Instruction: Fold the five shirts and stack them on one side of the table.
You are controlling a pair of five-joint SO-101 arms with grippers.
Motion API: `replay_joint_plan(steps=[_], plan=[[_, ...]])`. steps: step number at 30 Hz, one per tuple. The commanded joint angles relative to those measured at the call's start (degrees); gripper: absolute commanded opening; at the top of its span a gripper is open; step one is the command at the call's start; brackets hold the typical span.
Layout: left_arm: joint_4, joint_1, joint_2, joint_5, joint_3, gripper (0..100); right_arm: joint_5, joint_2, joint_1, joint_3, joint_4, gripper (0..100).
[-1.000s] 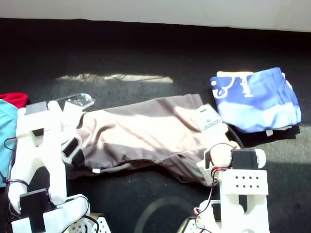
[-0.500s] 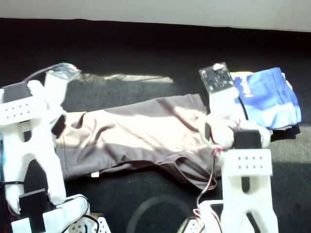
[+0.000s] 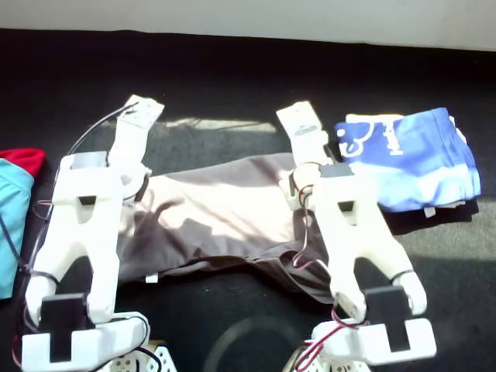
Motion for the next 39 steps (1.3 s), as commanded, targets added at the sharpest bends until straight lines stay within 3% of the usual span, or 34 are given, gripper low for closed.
replay_joint_plan(steps=[1, 5, 13, 21, 32, 39], plan=[[-3.4, -2.2, 7.5, 2.2, -3.8, 1, -0.3, 3.6, -0.5, -3.6, -4.6, 0.8], [-3.3, -4.4, 17.5, 2.9, -11.0, 1, -0.4, 10.1, -0.5, -9.1, -4.8, 0.8], [-0.9, -11.1, 24.9, 2.5, -20.8, 1, -0.3, 22.7, 0.0, -20.6, -4.8, 0.8], [-0.4, -11.7, 35.6, 1.6, -33.9, 1, -0.4, 32.0, 1.9, -31.4, -4.8, 0.8], [20.4, -8.8, 49.3, 3.5, -66.6, 1, -0.4, 34.0, 2.1, -40.0, 1.8, 0.7], [28.2, -8.2, 49.8, 3.6, -76.8, 1, -0.5, 33.6, 2.1, -45.5, 8.8, 0.7]])
